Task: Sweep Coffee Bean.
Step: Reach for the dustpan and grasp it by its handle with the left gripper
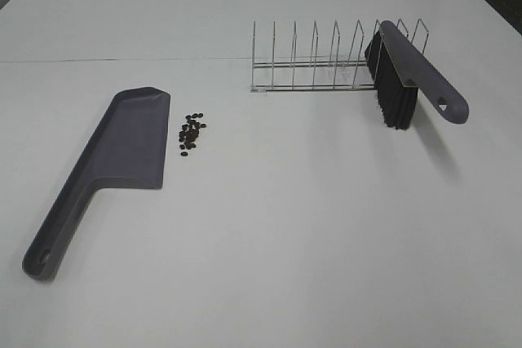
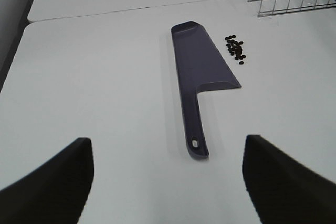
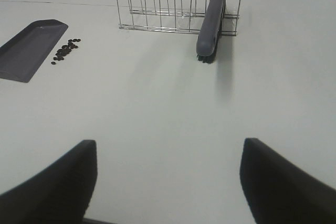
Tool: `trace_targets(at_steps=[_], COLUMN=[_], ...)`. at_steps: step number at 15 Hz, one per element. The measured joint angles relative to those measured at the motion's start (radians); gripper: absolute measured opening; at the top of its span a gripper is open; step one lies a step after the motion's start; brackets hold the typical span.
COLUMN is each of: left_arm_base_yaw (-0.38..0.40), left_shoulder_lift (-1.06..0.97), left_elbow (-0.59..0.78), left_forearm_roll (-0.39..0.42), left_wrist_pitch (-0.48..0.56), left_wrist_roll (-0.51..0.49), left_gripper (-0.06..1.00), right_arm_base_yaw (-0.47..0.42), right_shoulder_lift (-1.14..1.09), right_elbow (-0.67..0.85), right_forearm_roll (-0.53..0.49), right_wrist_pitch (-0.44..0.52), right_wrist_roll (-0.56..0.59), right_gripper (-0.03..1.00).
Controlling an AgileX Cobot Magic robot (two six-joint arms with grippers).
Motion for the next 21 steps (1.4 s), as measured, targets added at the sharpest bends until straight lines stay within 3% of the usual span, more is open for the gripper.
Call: trace_targets(at_steps=[21], left_arm_base_yaw=[0.000], left_shoulder_lift=[0.000], left_elbow=[0.000], left_forearm_roll=[-0.003], left_wrist_pitch=[0.000], left_wrist_roll=[0.002], left_gripper=[0.72], right_arm_base_yaw=[0.000], right_shoulder_lift=[0.000], right_elbow=[0.000], right_forearm_roll=[0.000], right_wrist_pitch=[0.000], right_wrist_roll=[0.000], right_gripper=[0.64])
